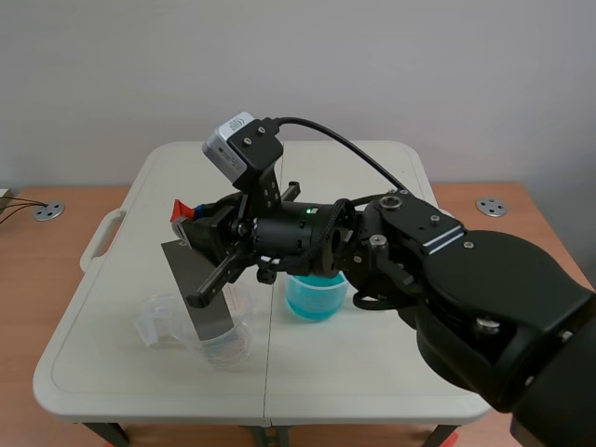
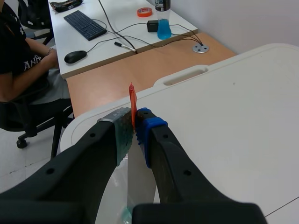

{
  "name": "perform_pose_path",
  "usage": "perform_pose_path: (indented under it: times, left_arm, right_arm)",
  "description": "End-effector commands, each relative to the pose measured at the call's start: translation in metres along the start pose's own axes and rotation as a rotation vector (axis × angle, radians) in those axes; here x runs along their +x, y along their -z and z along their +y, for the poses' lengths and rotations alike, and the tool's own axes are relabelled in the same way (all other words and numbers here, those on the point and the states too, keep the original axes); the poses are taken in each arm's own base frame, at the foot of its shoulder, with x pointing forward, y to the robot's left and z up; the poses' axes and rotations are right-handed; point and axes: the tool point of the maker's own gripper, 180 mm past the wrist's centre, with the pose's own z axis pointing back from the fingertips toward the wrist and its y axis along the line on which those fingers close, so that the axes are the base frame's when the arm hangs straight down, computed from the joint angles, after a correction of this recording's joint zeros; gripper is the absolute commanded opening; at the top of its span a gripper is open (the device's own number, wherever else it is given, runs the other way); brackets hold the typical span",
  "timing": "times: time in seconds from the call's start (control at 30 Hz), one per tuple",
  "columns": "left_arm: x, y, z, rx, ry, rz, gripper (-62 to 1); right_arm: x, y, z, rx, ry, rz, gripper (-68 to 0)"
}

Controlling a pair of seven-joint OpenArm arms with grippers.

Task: Hold the metal plate by the orange handle, dip it into the blue solution, take it out and point at it, then put the plate back in the beaker on the left.
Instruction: 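Lift the metal plate out of the left beaker, then move the plate over the blue solution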

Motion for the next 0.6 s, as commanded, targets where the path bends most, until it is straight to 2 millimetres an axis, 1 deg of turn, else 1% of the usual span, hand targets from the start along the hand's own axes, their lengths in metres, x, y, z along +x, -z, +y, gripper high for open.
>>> perform_pose_path:
  times: [0.0, 0.1, 0.27, 0.57]
  left_arm:
    - [0.005, 0.0, -0.001, -0.002, 0.001, -0.016, -59.4]
    - [0.005, 0.0, -0.001, -0.002, 0.001, -0.016, -59.4]
    - [0.005, 0.0, -0.001, -0.002, 0.001, -0.016, -59.4]
    - [0.005, 0.0, -0.001, -0.002, 0.001, -0.016, -59.4]
  right_arm:
    - [0.014, 0.002, -0.003, 0.008, -0.014, -0.039, -66.2]
    - [0.014, 0.002, -0.003, 0.009, -0.014, -0.039, -66.2]
    - [0.015, 0.002, 0.007, 0.06, -0.011, -0.042, -66.2]
    - [0.024, -0.006, 0.004, 0.057, -0.03, -0.089, -66.2]
